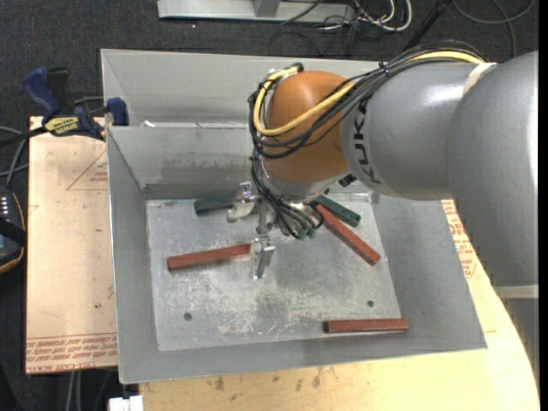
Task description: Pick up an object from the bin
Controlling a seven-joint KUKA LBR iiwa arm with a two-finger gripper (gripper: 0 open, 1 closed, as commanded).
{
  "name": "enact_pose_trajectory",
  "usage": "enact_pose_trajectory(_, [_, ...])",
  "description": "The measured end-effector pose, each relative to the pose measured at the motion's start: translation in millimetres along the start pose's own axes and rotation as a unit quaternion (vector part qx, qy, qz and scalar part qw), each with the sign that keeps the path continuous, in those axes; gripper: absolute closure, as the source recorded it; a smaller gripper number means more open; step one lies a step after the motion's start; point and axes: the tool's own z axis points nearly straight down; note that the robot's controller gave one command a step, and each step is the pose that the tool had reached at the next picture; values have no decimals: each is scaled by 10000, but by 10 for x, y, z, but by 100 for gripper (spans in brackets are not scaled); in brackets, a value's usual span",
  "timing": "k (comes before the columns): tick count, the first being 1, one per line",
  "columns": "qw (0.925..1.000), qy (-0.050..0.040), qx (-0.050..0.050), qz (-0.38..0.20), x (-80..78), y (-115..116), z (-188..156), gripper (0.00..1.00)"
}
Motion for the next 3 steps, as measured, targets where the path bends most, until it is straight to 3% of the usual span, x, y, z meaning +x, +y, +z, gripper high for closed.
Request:
enact_pose_trajectory(1, [9950,-41,-3,1001,36,157,-38,0])
enact_pose_trajectory(2, [9990,-34,1,448,18,207,335,0])
enact_pose_trajectory(3, [9906,-49,-1,1365,58,279,524,100])
